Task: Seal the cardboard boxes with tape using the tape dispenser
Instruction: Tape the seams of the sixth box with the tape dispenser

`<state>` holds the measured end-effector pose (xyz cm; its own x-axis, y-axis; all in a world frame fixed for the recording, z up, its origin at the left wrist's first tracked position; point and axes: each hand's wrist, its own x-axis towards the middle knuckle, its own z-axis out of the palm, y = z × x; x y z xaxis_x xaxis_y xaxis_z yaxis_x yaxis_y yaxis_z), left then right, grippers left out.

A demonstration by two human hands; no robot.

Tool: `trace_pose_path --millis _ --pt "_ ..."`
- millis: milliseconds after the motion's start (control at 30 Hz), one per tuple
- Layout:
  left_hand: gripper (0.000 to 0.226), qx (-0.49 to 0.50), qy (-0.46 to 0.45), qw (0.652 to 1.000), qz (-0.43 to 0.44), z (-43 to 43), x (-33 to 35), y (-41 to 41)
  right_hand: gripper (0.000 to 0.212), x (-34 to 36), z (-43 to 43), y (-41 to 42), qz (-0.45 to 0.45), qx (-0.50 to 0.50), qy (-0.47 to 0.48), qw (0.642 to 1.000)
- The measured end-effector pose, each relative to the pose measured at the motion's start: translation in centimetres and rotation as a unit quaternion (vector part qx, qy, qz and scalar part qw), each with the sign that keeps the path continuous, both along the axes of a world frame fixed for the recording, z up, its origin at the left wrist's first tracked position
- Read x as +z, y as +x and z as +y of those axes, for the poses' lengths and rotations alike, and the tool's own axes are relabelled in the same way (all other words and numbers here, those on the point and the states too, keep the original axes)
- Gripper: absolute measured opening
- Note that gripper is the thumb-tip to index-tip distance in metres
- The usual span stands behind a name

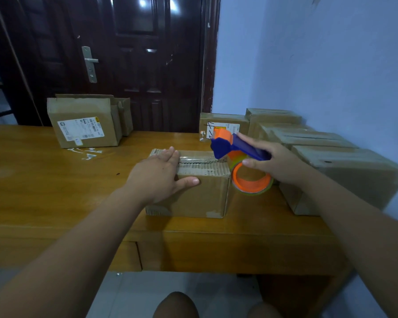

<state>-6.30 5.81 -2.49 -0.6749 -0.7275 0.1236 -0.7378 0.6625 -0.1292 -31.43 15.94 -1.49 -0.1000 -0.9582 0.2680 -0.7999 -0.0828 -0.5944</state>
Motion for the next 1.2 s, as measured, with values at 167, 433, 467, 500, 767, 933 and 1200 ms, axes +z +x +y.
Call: trace_pose_path --millis 167,433,467,500,767,933,1200 --pt "0.096 -0.015 0.005 1.0 0.017 -0.3 -0.2 0.1 0.058 -2.2 0.1 0.2 -0.067 -0.004 -0.016 0.998" --pt "0.088 -0.06 -0.008 0.998 0.024 -0.5 -0.3 0.1 0.061 -3.6 0.2 0.5 -0.127 -0.006 -0.02 0.992" --pt "0.091 -0.057 -0.015 0.998 0.021 -0.4 -0.1 0.0 0.06 -3.5 0.1 0.6 -0.124 -0.005 -0.022 0.992" --pt "0.095 -0.054 -0.025 0.998 0.018 -0.2 0.0 -0.3 0.06 -3.5 -0.1 0.8 -0.121 -0.004 -0.024 0.992" --pt "0.087 -0.085 -0.024 0.995 0.045 -0.3 -0.6 -1.3 0.06 -4.1 -2.8 3.9 -0.159 0.035 -0.048 0.985" --pt "0.09 -0.095 -0.032 0.995 0.031 -0.9 -0.9 -0.8 0.06 -3.8 -2.8 3.4 -0.217 0.056 -0.047 0.973" --pt "0.089 -0.107 -0.025 0.993 0.034 -1.2 -0.8 -0.7 0.065 -4.0 -1.4 2.4 -0.15 0.032 -0.067 0.986"
